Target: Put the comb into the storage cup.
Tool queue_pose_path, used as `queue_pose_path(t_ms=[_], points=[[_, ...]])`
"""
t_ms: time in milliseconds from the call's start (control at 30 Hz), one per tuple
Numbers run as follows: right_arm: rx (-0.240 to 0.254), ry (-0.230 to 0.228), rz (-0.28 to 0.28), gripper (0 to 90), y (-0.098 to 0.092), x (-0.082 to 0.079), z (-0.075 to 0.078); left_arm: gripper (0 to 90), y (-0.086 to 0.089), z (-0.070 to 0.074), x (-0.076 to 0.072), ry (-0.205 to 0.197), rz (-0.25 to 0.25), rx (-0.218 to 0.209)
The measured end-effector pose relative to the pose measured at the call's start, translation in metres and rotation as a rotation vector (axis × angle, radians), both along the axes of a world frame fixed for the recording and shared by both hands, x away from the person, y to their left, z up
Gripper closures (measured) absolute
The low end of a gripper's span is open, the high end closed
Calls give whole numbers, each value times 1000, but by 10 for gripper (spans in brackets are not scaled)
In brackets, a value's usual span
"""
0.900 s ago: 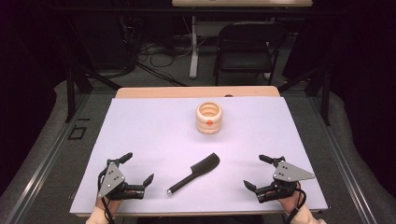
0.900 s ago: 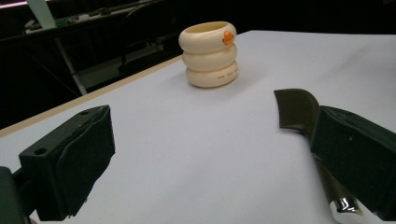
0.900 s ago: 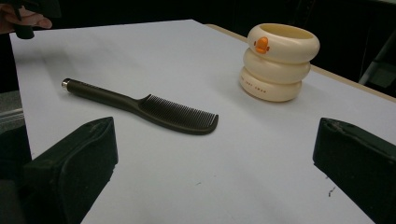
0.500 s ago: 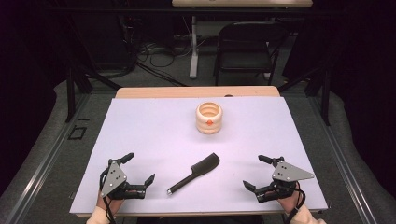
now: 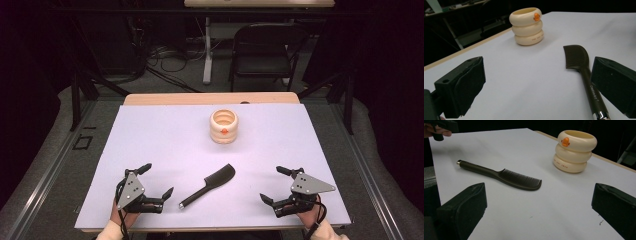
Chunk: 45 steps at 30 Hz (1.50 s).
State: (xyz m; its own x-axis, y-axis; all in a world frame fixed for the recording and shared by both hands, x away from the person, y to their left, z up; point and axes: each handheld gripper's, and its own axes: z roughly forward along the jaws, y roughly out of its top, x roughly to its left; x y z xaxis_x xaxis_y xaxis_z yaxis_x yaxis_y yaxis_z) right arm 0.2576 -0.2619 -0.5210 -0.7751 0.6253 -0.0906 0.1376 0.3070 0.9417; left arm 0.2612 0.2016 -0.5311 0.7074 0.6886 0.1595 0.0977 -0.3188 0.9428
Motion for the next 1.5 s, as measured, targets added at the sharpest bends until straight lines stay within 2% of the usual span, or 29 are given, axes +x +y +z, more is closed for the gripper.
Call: queue_pose_path(t_ms=[333, 467, 533, 700, 867, 1100, 1267, 1433, 1500], points=[[-11, 2, 3, 0, 1, 1, -1, 1, -15, 2, 0, 7, -36, 10], [-12, 2, 2, 0, 1, 1, -1, 1, -22, 2, 2, 21, -53, 22], [-13, 6, 1, 0, 2, 1, -1, 1, -27, 3, 2, 15, -54, 39], [-14, 3, -2, 0, 2, 1, -1, 1, -36, 6, 2, 22, -70, 51], [-16, 3, -2, 0, 2, 1, -2, 0, -48, 5, 4, 55, -108, 68], [-16, 2, -5, 0, 3, 0, -2, 0, -54, 3, 5, 79, -135, 92], [-20, 3, -4, 0, 3, 1, -2, 0, -56, 0, 3, 107, -145, 125], [-19, 1, -2, 0, 3, 1, -2, 6, -63, -2, 1, 134, -176, 171], [-19, 1, -2, 0, 3, 1, -2, 38, -65, -3, -1, 142, -192, 187]])
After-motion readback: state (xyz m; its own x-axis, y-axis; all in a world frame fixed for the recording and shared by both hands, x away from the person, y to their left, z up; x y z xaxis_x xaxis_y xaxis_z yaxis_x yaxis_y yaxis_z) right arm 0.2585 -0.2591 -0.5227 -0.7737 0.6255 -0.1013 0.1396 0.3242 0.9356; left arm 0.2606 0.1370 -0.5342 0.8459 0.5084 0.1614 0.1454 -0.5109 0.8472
